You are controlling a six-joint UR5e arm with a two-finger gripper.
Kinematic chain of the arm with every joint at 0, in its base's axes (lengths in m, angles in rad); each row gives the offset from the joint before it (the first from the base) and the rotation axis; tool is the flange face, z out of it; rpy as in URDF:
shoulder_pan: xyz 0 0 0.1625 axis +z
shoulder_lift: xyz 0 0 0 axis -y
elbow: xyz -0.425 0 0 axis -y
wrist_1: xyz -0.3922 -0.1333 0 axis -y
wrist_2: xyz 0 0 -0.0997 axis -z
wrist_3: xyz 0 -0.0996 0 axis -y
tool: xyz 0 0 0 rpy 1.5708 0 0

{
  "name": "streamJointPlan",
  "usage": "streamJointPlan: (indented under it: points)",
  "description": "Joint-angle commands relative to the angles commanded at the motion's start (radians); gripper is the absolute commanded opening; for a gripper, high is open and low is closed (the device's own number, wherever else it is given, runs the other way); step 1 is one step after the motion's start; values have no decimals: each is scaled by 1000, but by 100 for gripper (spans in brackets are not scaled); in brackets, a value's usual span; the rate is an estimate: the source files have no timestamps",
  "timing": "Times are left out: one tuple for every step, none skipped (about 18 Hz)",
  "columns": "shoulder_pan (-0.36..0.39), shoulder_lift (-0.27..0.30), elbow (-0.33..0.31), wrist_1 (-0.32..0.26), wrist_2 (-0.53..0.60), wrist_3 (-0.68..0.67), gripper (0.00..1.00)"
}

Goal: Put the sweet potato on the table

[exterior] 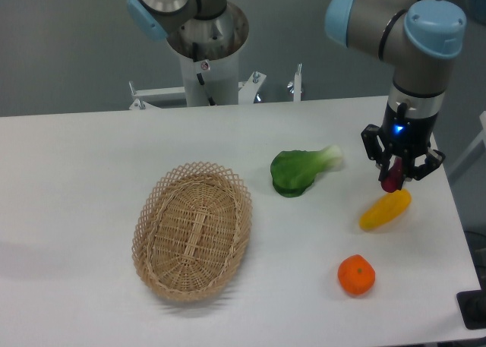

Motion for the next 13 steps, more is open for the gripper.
streamJointPlan:
  points:
    - [-6,-3,0,2,0,-20,26]
    - [-20,-9,0,9,0,-40,26]
    - [-34,-18,0,35,2,-67,26]
    - [-50,-29,-2,70,5,-115,26]
    - [-72,-43,-3,104,6,-174,26]
    - [-93,-55,-5,135,6,-236,26]
    - [-110,-69,-5,158,6,-285,26]
    - [-127,-80,-5,178,8,-328,26]
    - [-144,-93,-6,196,9,-360,26]
    - [-161,-107,-6,215,20,-397,26]
    - [-178,-118,-8,233,29,-440,26]
    - [-195,-130,-9,256,34,-478,26]
    - [-207,-147,-12,284,37,-503,26]
